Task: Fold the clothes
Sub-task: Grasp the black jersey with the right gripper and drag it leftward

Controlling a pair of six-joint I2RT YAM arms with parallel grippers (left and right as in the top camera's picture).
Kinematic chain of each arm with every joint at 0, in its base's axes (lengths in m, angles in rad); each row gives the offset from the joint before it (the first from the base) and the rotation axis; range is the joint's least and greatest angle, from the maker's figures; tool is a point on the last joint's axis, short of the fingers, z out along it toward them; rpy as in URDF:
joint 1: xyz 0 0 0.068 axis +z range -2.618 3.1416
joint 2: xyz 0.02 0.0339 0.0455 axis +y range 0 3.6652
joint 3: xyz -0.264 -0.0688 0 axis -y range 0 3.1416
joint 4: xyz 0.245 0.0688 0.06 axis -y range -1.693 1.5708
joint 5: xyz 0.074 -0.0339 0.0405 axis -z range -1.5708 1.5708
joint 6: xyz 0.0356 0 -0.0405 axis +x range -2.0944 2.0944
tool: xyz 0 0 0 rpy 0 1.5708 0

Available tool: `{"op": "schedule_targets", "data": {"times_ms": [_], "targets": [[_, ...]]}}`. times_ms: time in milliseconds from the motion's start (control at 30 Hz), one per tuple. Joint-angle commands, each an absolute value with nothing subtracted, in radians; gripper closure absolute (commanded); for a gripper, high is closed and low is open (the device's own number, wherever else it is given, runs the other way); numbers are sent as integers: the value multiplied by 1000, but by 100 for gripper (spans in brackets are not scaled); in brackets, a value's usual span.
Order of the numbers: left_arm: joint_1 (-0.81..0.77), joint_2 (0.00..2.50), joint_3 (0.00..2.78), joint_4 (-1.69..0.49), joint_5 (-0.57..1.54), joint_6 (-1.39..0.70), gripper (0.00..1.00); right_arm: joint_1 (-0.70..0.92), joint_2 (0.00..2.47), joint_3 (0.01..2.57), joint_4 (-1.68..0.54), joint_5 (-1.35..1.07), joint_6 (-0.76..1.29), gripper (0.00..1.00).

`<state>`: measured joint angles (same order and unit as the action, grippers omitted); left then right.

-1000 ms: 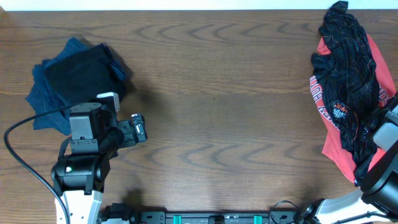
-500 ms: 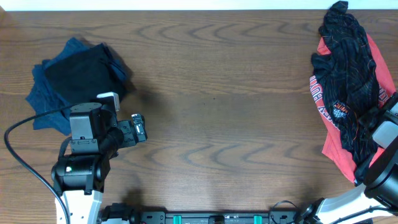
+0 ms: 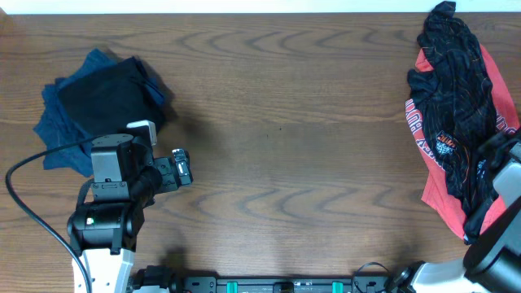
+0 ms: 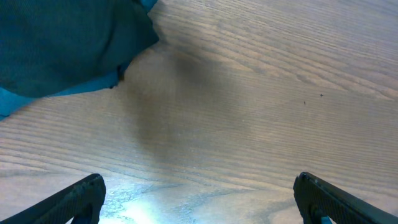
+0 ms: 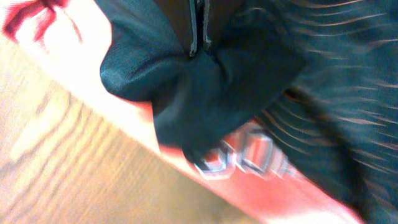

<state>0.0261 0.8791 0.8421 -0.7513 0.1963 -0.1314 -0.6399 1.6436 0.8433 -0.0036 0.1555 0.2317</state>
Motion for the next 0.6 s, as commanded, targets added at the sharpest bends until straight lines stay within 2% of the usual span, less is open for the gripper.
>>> {"op": "schedule_targets", "data": {"times_ms": [0,133,267,433,567], "targets": [[27,881,863,-747,202,-136,2,-593,1547,852,-7,26,186,99],[27,881,863,-747,202,-136,2,-469,1450,852,-49,-94,120,99],[27,881,863,-748,202,-136,2,-272,1377,852,-144,-111,114,99],[27,881,863,-748,202,-136,2,52,1371,852,-226,-111,134,99],[27,881,863,-747,202,-136,2,320,1407,852,-131,-62,174,99]]}}
